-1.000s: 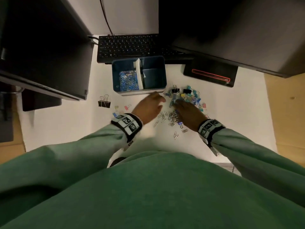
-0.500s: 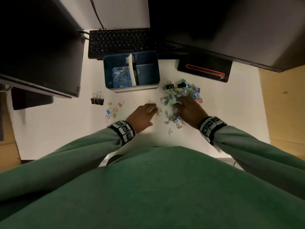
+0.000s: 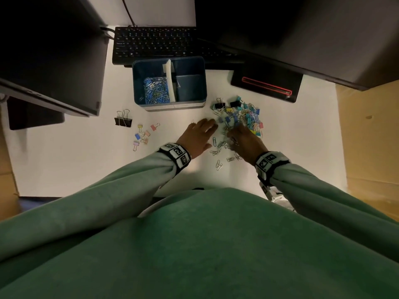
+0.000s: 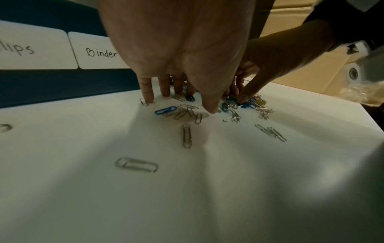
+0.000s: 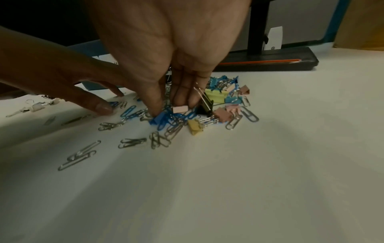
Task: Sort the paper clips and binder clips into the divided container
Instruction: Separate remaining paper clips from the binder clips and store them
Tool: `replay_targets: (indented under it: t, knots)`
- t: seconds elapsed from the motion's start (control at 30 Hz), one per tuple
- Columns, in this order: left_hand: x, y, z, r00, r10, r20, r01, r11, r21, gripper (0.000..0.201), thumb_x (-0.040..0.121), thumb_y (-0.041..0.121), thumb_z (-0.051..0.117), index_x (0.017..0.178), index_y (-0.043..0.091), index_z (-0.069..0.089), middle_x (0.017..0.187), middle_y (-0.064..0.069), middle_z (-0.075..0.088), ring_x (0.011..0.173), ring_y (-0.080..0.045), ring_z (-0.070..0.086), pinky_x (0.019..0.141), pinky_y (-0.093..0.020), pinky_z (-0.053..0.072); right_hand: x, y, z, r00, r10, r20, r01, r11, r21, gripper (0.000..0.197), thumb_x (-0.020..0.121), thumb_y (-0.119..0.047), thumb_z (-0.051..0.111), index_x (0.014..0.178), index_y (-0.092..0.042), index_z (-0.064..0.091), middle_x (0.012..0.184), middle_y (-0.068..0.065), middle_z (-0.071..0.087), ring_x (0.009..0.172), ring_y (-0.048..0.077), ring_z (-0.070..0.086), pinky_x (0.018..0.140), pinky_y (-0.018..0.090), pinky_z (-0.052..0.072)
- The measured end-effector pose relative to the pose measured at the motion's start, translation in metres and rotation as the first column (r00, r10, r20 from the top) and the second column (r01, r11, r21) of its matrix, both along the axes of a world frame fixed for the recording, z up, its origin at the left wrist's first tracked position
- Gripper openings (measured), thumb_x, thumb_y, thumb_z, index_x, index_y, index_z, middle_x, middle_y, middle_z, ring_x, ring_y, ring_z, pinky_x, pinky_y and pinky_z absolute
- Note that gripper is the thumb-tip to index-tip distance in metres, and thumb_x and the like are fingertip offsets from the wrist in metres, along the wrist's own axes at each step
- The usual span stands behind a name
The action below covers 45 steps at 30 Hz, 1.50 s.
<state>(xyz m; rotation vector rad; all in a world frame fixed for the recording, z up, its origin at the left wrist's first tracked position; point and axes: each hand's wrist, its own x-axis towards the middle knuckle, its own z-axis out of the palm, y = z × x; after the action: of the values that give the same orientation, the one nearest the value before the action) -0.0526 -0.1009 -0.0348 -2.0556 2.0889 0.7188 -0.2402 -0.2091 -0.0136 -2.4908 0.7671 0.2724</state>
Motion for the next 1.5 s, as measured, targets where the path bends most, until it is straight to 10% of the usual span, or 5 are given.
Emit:
replay_targets:
  t: [0.3,0.57,0.8,1.17,1.5]
  knots:
    - [0.043,0.079,0.020,0.934,0.357,-0.015,-0.358,0.932,-0.063,0.074,0.077,0.027,0.076,0.139,0.010,0.039,0.138,-0.019,0.042,0.121,-0.034,0.047,0.101,-0.045,0.042,-0.024,0.034,0.004,0.879,0.461,-0.118,-0.446,0.885,0.138,0.024,0.092,-0.024,0.058,0.112,-0.011,0.056,0.108,0.008,0.056,0.096,0.026,0.055,0.079,0.039,0.051]
    - [0.031,0.069,0.012,0.860,0.482,-0.168,-0.469,0.876,0.109,0.014,0.088,0.003,0.051,0.081,0.014,0.047,0.089,-0.008,0.055,0.075,-0.029,0.059,0.069,-0.040,0.050,0.019,0.033,-0.007,0.992,0.126,0.000,-0.122,0.953,0.276,0.013,0.096,-0.014,0.049,0.098,-0.007,0.061,0.098,0.011,0.060,0.089,0.027,0.056,0.079,0.035,0.045]
    - [0.000,0.034,0.007,0.887,0.429,-0.170,-0.426,0.903,0.057,0.083,0.076,0.035,0.077,0.141,0.011,0.031,0.132,-0.016,0.036,0.113,-0.030,0.045,0.087,-0.043,0.051,0.019,0.015,-0.001,0.997,0.012,0.074,-0.019,0.995,0.095,0.026,0.091,-0.019,0.060,0.115,-0.012,0.055,0.115,0.010,0.055,0.089,0.030,0.061,0.074,0.040,0.054]
    - [0.007,0.041,-0.004,0.971,0.238,-0.039,-0.236,0.971,0.042,0.087,0.088,0.037,0.062,0.151,0.007,0.011,0.160,-0.010,0.003,0.147,-0.029,0.006,0.116,-0.048,0.021,0.049,0.007,-0.008,0.999,0.037,-0.009,-0.036,0.994,0.102,0.014,0.095,-0.016,0.050,0.103,-0.007,0.058,0.102,0.012,0.060,0.089,0.027,0.060,0.078,0.035,0.049]
    - [0.002,0.059,0.001,0.975,0.212,-0.067,-0.214,0.976,-0.036,0.091,0.076,0.036,0.075,0.148,0.011,0.026,0.147,-0.018,0.032,0.126,-0.036,0.039,0.101,-0.047,0.041,0.034,0.004,-0.005,0.996,0.086,0.002,-0.086,0.987,0.139,0.021,0.093,-0.013,0.057,0.112,-0.006,0.056,0.109,0.012,0.057,0.092,0.028,0.060,0.078,0.036,0.051]
